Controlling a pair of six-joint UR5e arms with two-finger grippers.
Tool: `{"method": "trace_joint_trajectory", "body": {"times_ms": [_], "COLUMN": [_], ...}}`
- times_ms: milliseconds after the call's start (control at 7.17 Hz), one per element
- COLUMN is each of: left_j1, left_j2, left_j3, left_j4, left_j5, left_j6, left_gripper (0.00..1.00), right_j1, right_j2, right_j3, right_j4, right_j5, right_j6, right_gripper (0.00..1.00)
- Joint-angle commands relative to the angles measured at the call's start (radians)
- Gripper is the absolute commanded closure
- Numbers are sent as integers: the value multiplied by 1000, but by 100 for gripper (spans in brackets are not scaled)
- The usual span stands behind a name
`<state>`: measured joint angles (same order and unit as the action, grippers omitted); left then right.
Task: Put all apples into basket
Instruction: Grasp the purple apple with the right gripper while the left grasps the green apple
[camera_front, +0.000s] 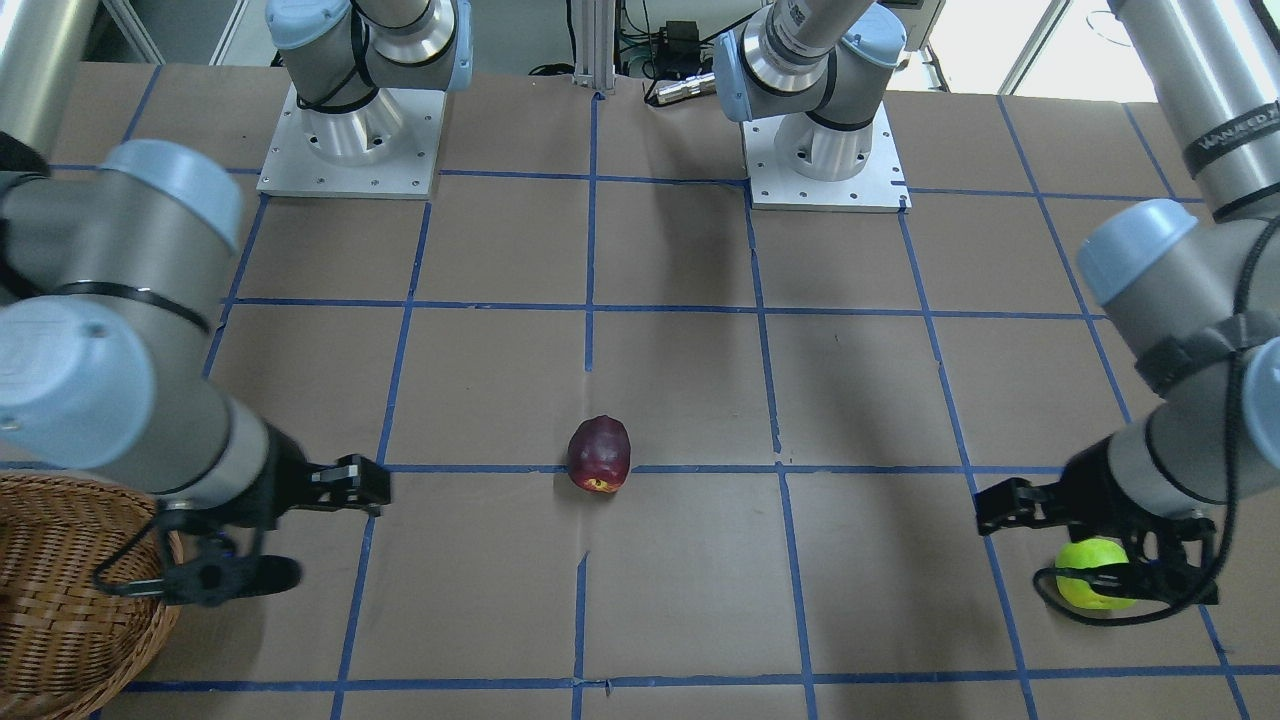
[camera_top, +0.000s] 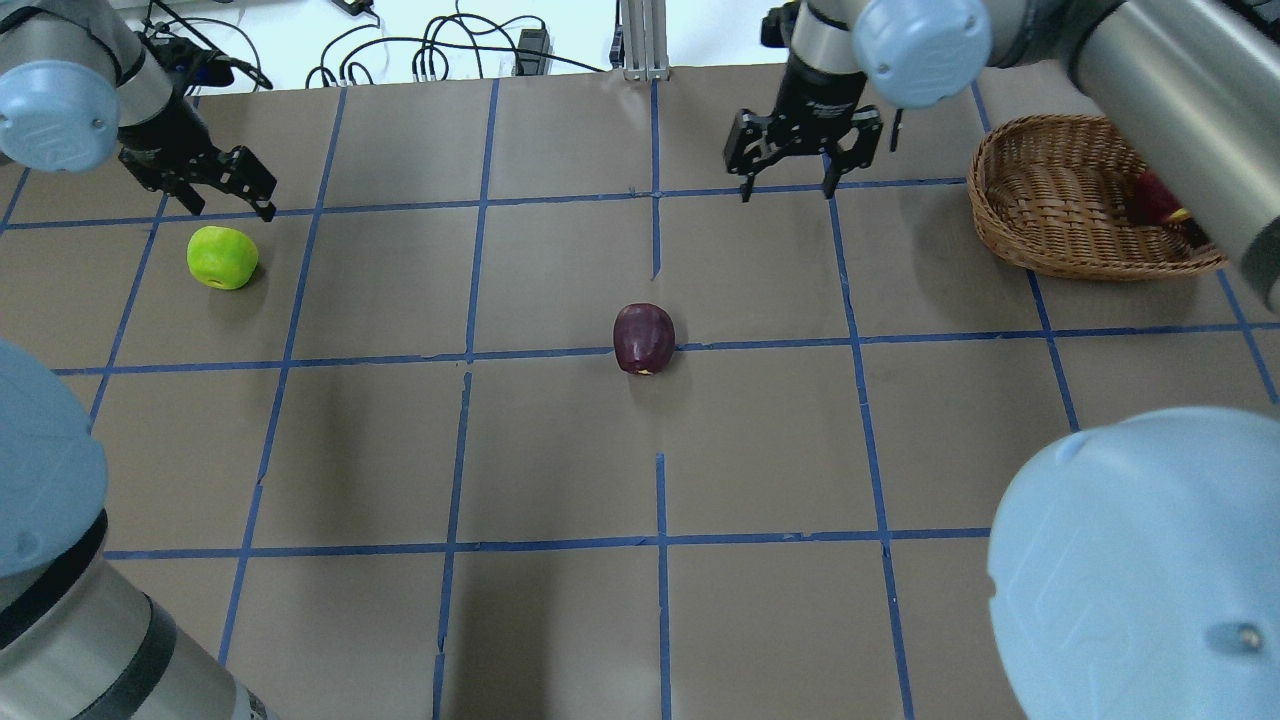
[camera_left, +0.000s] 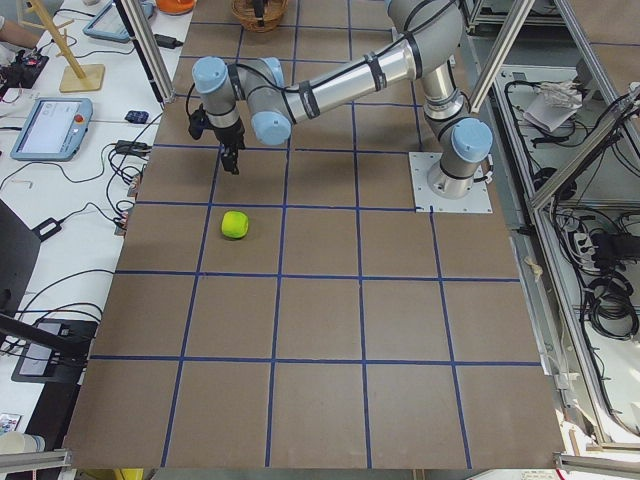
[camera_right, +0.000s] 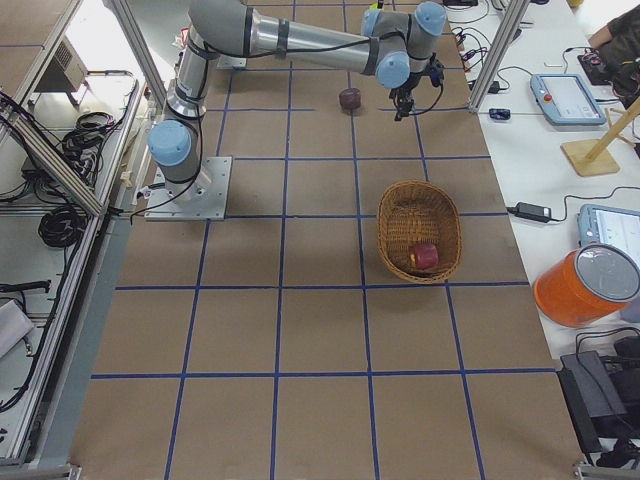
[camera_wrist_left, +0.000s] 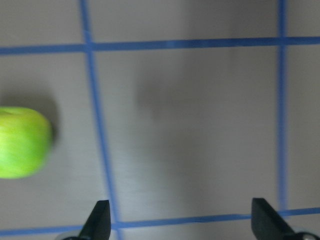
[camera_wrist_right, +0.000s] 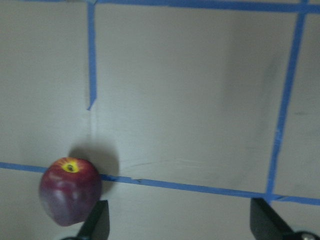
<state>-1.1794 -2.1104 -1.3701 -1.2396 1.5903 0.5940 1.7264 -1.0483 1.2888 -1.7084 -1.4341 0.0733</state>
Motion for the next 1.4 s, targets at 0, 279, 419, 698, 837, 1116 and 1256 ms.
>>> {"method": "trace_joint_trajectory", "body": {"times_ms": [0,279,419,698,837,1116,1256], "left_j1": [75,66,64,63,52,-15,-73], "left_j2": [-83,-135,-154,-177,-177,-131,-76], "left_j3": [5,11,12,14,14,19,20], "left_j4": [119,131,135,144,144,94,7], "left_j5": [8,5,-3,-7,-6,10,7], "left_j6": [165,165,159,170,170,150,44], "left_gripper": [0,0,0,0,5,59,62], "right_j1": [149,165,180,180,180,180,180], "right_j2": [59,59,71,77,91,116,114], "right_j3": [68,141,144,152,161,165,173], "right_j4": [-145,-194,-203,-217,-223,-261,-257], "right_j5": [20,24,33,31,32,20,18], "right_j6": [205,273,322,322,324,330,330], "right_gripper": [0,0,0,0,0,0,0]}}
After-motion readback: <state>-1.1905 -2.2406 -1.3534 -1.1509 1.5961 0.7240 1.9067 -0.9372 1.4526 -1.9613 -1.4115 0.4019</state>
